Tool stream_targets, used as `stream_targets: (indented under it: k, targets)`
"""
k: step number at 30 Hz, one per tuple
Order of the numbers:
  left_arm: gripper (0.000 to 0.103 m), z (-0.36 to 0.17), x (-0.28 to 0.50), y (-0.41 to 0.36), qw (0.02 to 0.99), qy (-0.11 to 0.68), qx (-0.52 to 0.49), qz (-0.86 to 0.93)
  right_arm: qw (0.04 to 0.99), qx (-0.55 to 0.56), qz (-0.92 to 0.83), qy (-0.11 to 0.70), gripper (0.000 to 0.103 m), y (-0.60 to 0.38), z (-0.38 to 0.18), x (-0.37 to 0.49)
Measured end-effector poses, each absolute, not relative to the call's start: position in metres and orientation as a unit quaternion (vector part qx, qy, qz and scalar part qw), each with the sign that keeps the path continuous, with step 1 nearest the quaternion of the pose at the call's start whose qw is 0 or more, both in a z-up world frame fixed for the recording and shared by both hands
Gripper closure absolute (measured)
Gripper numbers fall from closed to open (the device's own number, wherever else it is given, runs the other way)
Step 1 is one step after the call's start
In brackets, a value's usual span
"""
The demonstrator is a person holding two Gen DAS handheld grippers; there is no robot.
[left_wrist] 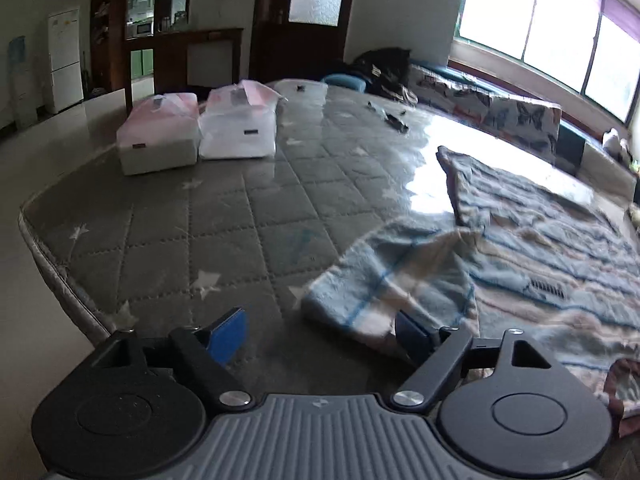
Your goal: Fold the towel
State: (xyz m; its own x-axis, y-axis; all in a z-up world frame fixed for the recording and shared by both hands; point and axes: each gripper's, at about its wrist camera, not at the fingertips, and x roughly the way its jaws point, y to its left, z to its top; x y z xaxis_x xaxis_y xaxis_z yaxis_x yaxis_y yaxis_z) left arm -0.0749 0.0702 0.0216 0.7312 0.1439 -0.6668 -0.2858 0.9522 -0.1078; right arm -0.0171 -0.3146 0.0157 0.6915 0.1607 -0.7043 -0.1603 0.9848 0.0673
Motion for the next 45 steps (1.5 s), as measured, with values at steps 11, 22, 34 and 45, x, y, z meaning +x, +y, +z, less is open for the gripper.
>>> stream_targets:
  k: [11, 22, 34, 45]
  targets:
    - [0.072, 0.034, -0.074, 0.071, 0.928, 0.329, -0.139, 0.102, 0.921, 0.008, 0.086, 0.38, 0.043, -0.315, 0.016, -0.017]
    - [0.096, 0.057, -0.072, 0.059, 0.938, 0.297, -0.169, 0.065, 0.923, 0.016, 0.09, 0.374, 0.043, -0.318, 0.016, -0.018]
    - [0.092, 0.061, -0.056, -0.026, 0.933, 0.323, -0.101, -0.125, 0.924, 0.025, 0.095, 0.369, 0.043, -0.322, 0.014, -0.018]
    - [0.07, 0.055, -0.049, -0.036, 0.922, 0.336, -0.078, -0.176, 0.924, 0.027, 0.097, 0.369, 0.043, -0.323, 0.015, -0.016]
